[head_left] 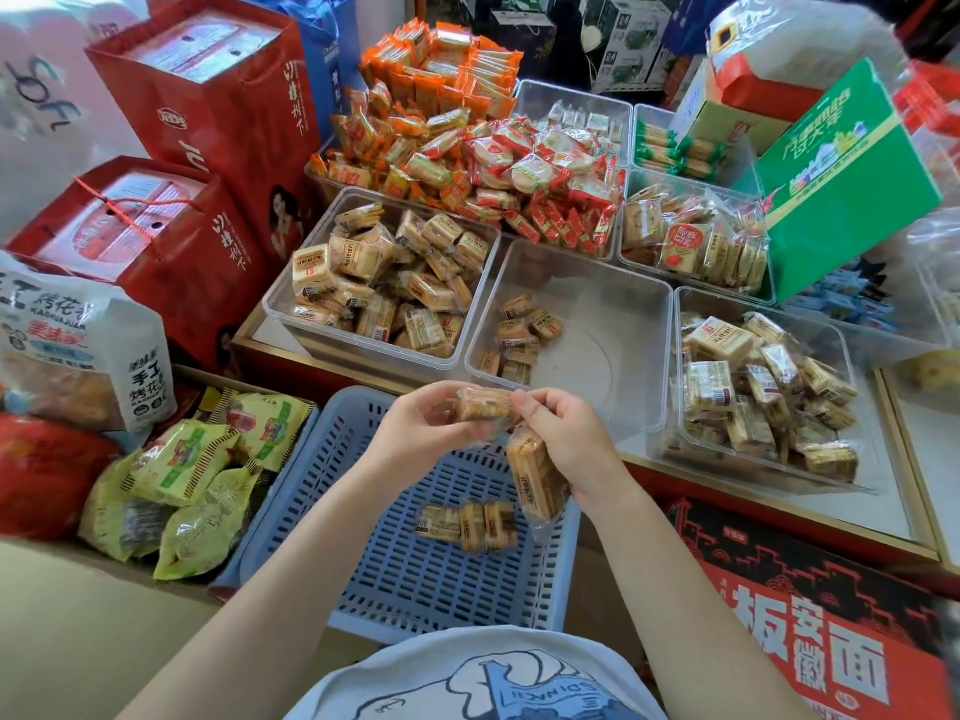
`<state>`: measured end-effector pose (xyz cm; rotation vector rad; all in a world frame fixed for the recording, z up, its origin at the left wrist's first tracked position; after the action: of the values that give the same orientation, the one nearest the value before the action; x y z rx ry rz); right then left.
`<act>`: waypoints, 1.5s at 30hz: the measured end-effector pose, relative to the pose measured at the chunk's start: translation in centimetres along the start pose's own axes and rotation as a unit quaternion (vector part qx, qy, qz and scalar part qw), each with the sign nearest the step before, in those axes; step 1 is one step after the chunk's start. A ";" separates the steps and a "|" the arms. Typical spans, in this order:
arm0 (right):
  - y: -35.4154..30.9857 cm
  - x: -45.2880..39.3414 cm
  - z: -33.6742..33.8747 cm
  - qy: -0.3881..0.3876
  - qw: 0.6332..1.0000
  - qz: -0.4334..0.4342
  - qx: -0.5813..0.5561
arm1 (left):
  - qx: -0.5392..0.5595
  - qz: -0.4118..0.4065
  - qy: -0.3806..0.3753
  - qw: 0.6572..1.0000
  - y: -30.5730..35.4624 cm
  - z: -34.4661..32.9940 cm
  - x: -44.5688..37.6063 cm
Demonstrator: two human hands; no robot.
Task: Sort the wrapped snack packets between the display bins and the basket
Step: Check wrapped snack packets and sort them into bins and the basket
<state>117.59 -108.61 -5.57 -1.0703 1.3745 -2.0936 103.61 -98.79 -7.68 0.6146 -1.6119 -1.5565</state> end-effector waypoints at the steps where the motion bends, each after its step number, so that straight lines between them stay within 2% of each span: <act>1: 0.0 -0.1 0.1 0.002 1.000 0.003 -0.008 | 0.014 0.004 0.010 1.000 0.1 0.0 0.0; 7: -0.1 -0.9 0.8 -0.036 0.999 0.018 -0.033 | 0.020 0.017 -0.009 1.000 0.0 -0.3 -0.4; 12: 0.1 -2.4 1.8 0.023 0.999 0.027 0.010 | 0.027 0.043 -0.045 0.998 -0.8 -1.4 -1.3; 16: -0.4 -3.6 2.5 0.066 0.997 0.034 0.000 | 0.023 0.071 -0.031 0.997 -0.8 -2.5 -2.4; 22: 1.5 -7.3 3.8 0.139 0.986 -0.065 -0.061 | -0.023 0.153 -0.001 0.988 -2.9 -4.2 -5.5; 24: 2.1 -8.9 3.7 0.143 0.981 -0.098 -0.083 | -0.027 0.170 -0.015 0.985 -3.1 -5.8 -6.4; 27: 2.5 -11.1 2.8 0.114 0.982 -0.117 -0.092 | -0.020 0.178 -0.041 0.983 -3.2 -8.1 -8.2; 31: 3.0 -13.7 2.0 0.043 0.986 -0.122 -0.106 | 0.015 0.170 0.027 0.985 -3.4 -7.9 -11.8; 33: 3.8 -14.8 1.7 -0.013 0.986 -0.132 -0.095 | 0.022 0.171 0.024 0.985 -3.4 -8.2 -13.6; 35: 4.4 -15.9 1.8 -0.046 0.984 -0.139 -0.098 | -0.030 0.136 -0.001 0.990 -3.1 -8.8 -15.2; 36: 4.9 -16.7 2.1 -0.042 0.984 -0.141 -0.101 | -0.103 0.096 -0.002 0.990 -3.0 -8.9 -16.1; 37: 5.3 -17.4 2.6 -0.027 0.985 -0.141 -0.100 | -0.207 0.051 0.008 0.977 -3.1 -8.6 -16.9; 39: 6.4 -19.2 3.8 0.020 0.984 -0.152 -0.095 | -0.423 -0.026 0.048 0.905 -3.3 -7.4 -18.1; 40: 7.3 -20.1 4.3 0.043 0.981 -0.166 -0.090 | -0.483 -0.052 0.059 0.872 -3.6 -6.7 -18.5; 43: 9.6 -22.7 4.9 0.079 0.971 -0.209 -0.091 | -0.581 -0.088 0.045 0.808 -6.1 -5.8 -19.3; 45: 10.6 -23.9 4.7 0.072 0.968 -0.226 -0.077 | -0.616 -0.095 0.048 0.781 -7.2 -5.9 -19.5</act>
<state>135.36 -99.32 -23.06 -1.4312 1.4893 -2.4567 118.08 -87.60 -19.18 0.0861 -0.1897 -2.2373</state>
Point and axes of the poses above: each hand's wrist, its own x-axis away from the middle knuckle, its own z-axis out of the back of the hand, y = z × x, the point moved 7 cm from there along -x, towards the middle knuckle, and after that the axes turned 9 degrees about y, right-handed, at the moved point
